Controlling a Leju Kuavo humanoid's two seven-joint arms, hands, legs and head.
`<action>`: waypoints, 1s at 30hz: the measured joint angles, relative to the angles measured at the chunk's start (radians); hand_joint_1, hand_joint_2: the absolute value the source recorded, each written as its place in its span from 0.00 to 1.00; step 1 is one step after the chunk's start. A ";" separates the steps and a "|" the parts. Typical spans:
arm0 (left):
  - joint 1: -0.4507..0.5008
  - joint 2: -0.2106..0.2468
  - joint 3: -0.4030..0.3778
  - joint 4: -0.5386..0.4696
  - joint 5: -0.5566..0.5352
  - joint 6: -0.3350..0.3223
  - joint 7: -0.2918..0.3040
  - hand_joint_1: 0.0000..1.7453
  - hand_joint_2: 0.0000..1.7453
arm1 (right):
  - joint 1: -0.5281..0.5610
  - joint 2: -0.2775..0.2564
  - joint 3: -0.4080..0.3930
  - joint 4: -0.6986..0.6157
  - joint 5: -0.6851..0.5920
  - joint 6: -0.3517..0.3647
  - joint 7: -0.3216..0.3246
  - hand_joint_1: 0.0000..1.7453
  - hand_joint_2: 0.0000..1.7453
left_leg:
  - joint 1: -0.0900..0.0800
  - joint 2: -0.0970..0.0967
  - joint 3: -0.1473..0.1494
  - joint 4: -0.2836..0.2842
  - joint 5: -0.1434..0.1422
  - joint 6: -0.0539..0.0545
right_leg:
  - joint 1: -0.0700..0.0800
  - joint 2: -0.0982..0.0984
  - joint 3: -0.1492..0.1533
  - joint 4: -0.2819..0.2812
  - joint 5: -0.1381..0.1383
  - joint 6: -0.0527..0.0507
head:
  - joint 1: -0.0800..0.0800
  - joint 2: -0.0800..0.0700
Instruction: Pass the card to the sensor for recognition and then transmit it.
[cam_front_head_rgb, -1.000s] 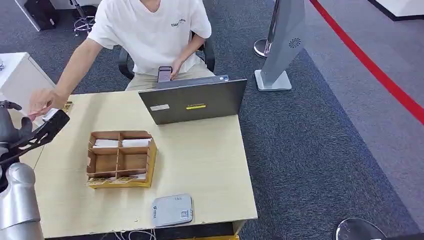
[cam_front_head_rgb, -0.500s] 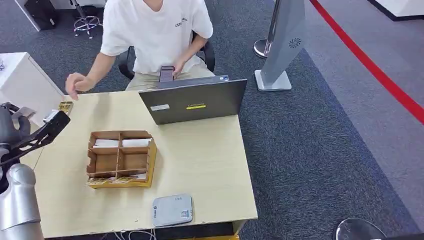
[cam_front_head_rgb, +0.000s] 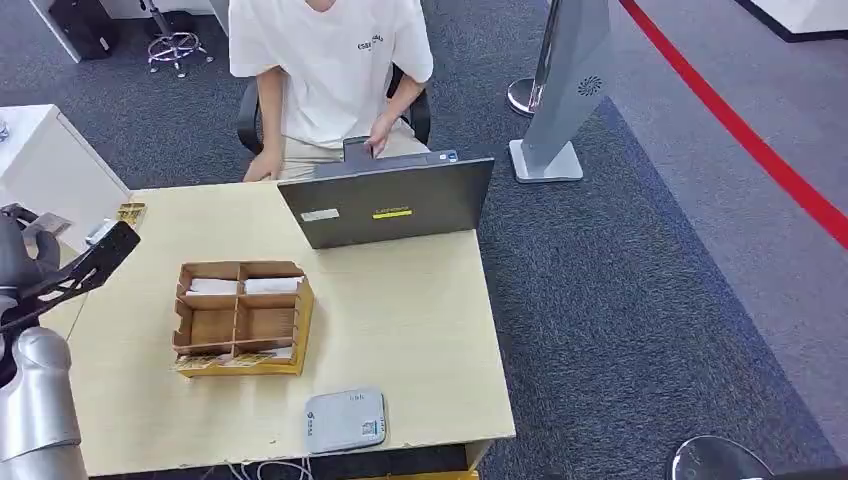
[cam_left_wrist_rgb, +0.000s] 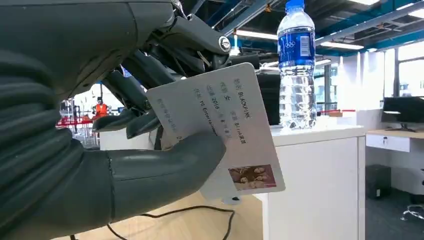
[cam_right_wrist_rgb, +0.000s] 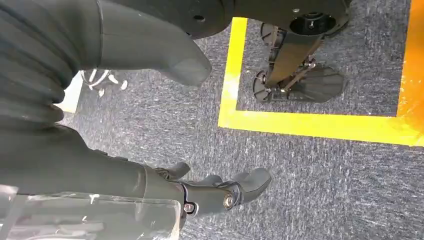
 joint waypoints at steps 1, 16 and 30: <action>0.001 0.001 0.000 0.000 0.000 0.003 -0.006 1.00 1.00 | 0.000 0.000 0.002 0.000 0.000 -0.002 0.000 0.00 1.00 | 0.000 0.000 0.000 0.000 0.000 0.000 | 0.000 0.000 0.000 0.000 0.000 0.000 | 0.000 0.000; 0.220 -0.101 -0.524 -0.267 0.056 0.014 -0.014 1.00 1.00 | 0.005 0.000 0.015 0.000 -0.093 -0.023 -0.012 0.00 1.00 | -0.001 -0.001 -0.003 0.002 -0.002 0.004 | -0.001 -0.002 0.000 -0.002 0.001 0.002 | 0.000 0.000; 0.259 -0.103 -0.661 -0.320 0.072 0.023 -0.012 1.00 1.00 | 0.008 0.000 0.029 0.000 -0.103 -0.024 0.001 0.00 1.00 | 0.000 -0.001 -0.002 0.002 -0.002 0.003 | 0.000 -0.002 0.000 -0.002 0.001 0.002 | 0.000 0.000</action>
